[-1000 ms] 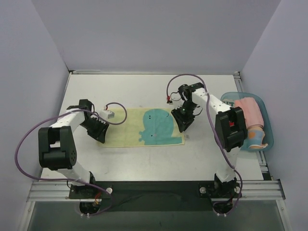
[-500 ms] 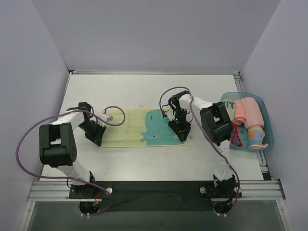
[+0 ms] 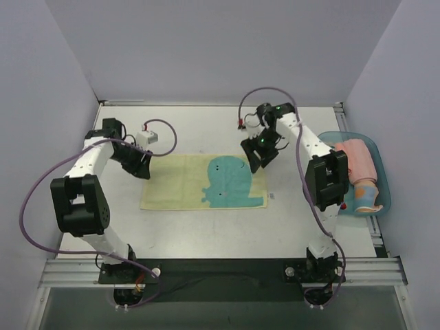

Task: Roll the towels
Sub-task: Flatten the towel, then fold the towel

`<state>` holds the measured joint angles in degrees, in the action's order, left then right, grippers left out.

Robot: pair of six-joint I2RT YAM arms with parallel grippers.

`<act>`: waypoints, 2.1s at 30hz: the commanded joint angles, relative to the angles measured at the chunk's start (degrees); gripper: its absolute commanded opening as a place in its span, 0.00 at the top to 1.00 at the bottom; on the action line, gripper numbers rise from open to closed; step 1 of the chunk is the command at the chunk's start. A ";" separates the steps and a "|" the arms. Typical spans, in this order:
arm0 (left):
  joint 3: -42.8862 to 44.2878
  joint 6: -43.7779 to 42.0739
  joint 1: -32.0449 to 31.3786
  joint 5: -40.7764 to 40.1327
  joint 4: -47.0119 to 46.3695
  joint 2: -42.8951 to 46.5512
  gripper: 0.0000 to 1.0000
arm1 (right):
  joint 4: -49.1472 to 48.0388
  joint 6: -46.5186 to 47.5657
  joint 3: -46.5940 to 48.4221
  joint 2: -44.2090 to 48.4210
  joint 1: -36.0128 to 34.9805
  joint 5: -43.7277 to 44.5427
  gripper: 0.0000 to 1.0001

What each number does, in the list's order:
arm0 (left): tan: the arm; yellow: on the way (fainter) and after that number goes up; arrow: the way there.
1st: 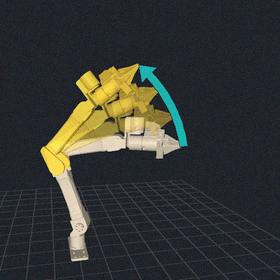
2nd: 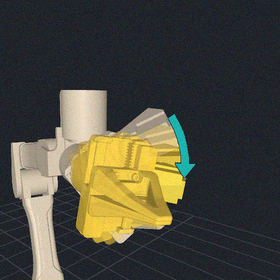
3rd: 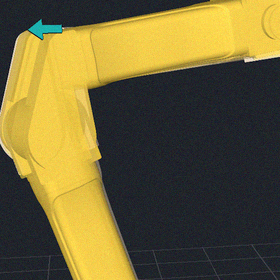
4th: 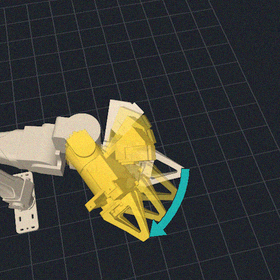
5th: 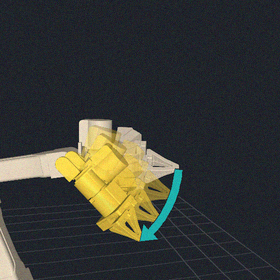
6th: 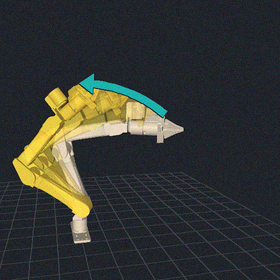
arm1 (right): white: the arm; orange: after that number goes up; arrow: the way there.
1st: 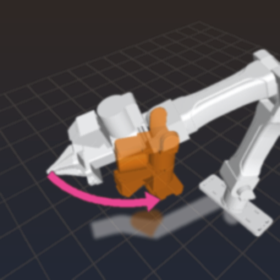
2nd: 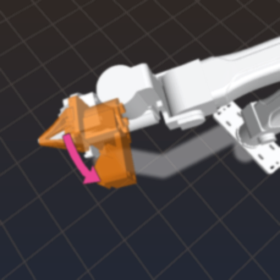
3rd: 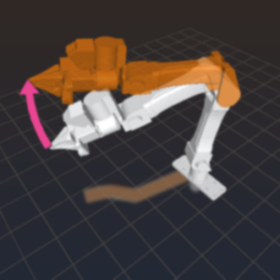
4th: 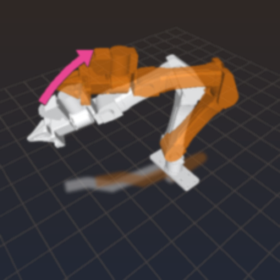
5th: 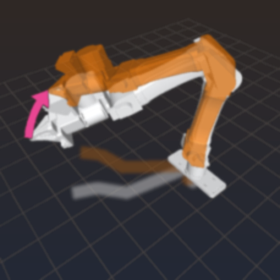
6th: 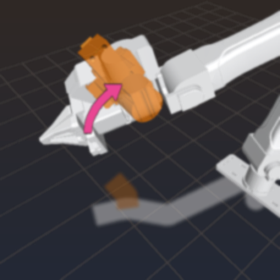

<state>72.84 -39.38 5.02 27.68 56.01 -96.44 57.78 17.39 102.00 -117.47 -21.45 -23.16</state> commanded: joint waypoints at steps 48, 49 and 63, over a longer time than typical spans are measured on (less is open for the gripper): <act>26.21 12.57 1.14 -2.72 -14.00 -25.72 0.53 | -6.01 -8.25 23.16 -25.62 6.16 7.42 1.00; 26.56 12.48 0.96 -2.55 -13.91 -26.25 0.53 | -6.01 -8.25 23.07 -25.62 6.16 7.34 1.00; 28.15 9.32 -2.73 -7.46 -14.96 -30.12 0.53 | -6.01 -7.90 22.72 -24.83 6.69 7.07 1.00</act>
<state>98.54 -28.45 2.39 22.24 42.83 -126.02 49.69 8.60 125.89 -142.37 -15.03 -17.65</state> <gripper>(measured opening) 0.475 0.051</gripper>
